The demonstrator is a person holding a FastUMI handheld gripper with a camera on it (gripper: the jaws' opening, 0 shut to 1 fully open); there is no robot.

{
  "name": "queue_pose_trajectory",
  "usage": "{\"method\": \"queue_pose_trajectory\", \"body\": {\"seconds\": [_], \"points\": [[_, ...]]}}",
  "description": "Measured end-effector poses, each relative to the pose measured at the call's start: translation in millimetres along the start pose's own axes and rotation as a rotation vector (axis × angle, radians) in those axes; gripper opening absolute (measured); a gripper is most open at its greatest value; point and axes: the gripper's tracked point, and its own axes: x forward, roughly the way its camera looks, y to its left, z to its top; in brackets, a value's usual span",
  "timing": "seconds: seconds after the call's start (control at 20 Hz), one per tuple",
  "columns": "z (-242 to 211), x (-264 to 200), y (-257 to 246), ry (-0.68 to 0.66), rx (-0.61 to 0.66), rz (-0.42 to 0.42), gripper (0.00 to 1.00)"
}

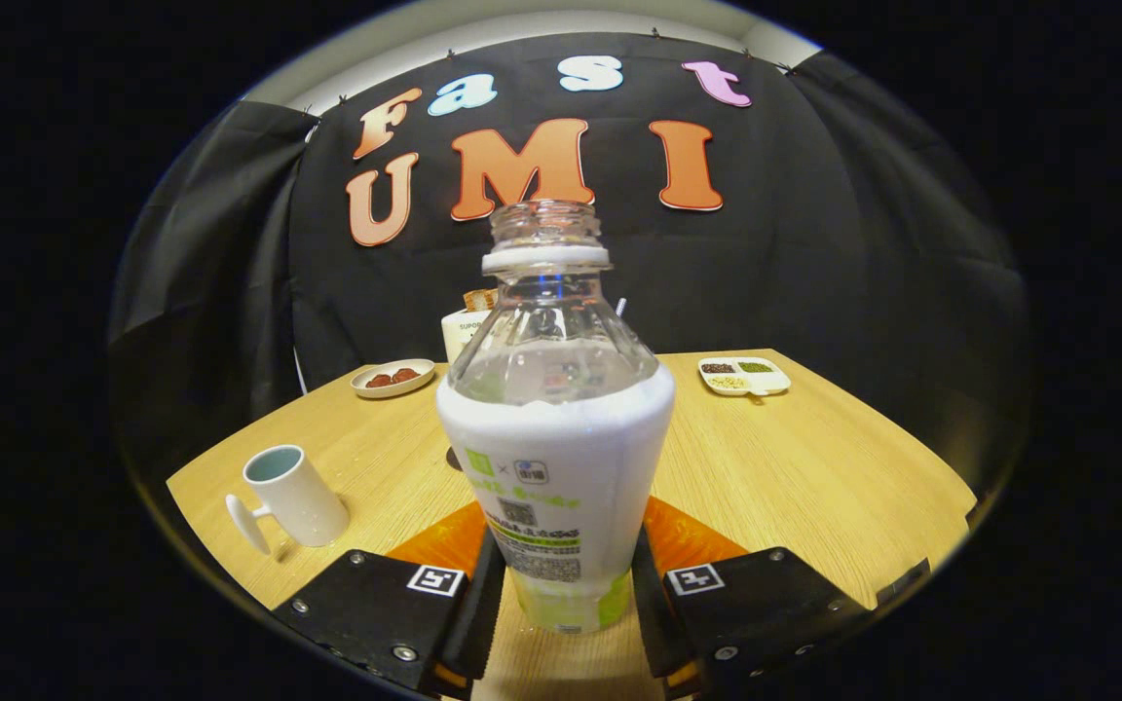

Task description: Take the bottle from table, then pour the juice into the cup, finally place the bottle on the coaster

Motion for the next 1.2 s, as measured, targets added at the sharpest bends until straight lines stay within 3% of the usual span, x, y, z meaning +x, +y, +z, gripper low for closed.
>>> {"method": "queue_pose_trajectory", "body": {"seconds": [0.25,0.5,0.9,1.2], "points": [[-6,4,-5,0.01,0.011,-0.006,0.61],[19,23,19,-0.012,0.016,0.044,0.61],[52,102,74,-0.007,-0.044,0.113,0.61],[52,176,99,0.047,-0.075,0.103,0.61]]}}
